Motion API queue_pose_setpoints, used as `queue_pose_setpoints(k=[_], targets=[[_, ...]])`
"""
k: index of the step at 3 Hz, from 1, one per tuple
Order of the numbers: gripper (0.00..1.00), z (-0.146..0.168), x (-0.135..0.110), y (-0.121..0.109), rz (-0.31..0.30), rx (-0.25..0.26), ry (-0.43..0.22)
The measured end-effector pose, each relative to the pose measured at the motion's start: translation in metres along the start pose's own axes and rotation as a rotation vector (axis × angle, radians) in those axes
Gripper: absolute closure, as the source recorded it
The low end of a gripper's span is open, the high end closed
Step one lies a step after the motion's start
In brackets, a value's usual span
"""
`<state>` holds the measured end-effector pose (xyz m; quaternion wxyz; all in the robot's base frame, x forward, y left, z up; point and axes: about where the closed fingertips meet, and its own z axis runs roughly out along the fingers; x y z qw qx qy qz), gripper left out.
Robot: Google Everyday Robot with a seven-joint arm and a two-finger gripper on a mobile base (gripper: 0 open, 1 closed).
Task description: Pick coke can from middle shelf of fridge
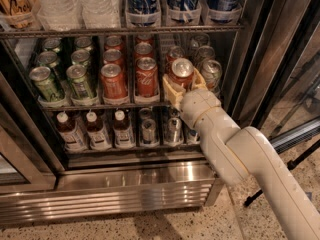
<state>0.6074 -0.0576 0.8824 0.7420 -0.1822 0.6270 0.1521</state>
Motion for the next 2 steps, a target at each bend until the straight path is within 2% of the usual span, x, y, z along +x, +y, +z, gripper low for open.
queue_pose_setpoints(k=[1,2], targets=[[1.0,-0.0058,-0.0071,0.0017,-0.011,-0.005,-0.005],[1.0,-0.0099,-0.0038,0.004,-0.016,-0.022,0.035]])
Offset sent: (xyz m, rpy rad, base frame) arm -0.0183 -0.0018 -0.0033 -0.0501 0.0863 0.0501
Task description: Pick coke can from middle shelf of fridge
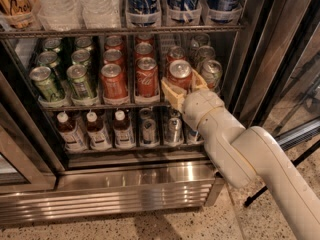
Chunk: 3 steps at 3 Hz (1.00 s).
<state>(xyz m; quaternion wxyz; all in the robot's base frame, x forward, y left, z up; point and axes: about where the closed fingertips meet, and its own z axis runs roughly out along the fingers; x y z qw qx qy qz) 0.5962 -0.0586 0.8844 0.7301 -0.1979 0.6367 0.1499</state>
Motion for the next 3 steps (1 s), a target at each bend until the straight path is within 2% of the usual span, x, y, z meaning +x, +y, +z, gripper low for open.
queue_pose_setpoints(k=[1,2,3], targets=[[1.0,-0.017,0.01,0.004,-0.005,-0.022,0.082],[1.0,-0.029,0.017,0.013,0.048,-0.059,0.143],[1.0,-0.029,0.018,0.02,0.094,-0.082,0.151]])
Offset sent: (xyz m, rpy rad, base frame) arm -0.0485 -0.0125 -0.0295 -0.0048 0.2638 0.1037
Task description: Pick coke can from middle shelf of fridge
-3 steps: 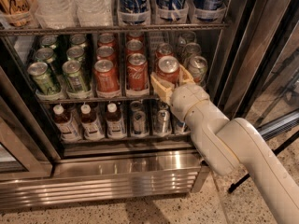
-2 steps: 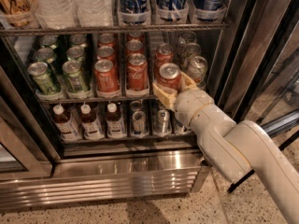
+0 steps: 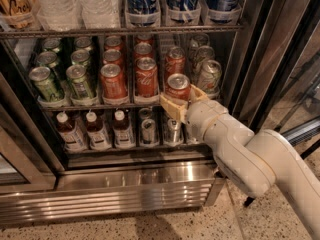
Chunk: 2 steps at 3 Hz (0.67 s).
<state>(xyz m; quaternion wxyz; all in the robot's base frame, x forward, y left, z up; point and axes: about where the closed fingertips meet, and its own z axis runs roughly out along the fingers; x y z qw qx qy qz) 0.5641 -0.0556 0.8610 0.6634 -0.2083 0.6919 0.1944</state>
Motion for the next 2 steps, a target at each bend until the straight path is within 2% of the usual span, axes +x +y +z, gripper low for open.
queue_pose_setpoints(k=[1,2], targets=[[1.0,0.0,0.0,0.0,0.0,0.0,0.0],[1.0,-0.006,0.022,0.021,-0.007,-0.048,0.028]])
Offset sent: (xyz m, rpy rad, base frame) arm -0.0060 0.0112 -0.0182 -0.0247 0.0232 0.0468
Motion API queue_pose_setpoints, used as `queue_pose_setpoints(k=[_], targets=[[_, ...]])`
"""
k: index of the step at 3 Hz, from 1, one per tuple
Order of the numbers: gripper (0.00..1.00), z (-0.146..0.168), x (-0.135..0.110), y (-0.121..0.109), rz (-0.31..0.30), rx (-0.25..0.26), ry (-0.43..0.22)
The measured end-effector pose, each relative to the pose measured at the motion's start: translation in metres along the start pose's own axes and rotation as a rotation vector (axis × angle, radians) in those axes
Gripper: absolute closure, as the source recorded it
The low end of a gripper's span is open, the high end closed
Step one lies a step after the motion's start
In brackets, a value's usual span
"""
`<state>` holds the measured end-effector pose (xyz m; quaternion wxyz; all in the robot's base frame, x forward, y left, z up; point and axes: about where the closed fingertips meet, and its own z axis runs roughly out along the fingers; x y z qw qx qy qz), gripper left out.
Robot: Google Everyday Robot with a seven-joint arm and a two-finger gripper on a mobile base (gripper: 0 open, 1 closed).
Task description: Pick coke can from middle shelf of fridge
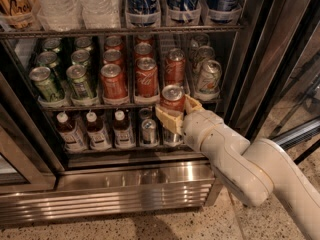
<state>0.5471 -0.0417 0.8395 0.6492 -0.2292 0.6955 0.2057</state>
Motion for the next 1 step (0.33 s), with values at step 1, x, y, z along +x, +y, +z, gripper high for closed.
queue_pose_setpoints(k=[1], targets=[[1.0,0.0,0.0,0.0,0.0,0.0,0.0]])
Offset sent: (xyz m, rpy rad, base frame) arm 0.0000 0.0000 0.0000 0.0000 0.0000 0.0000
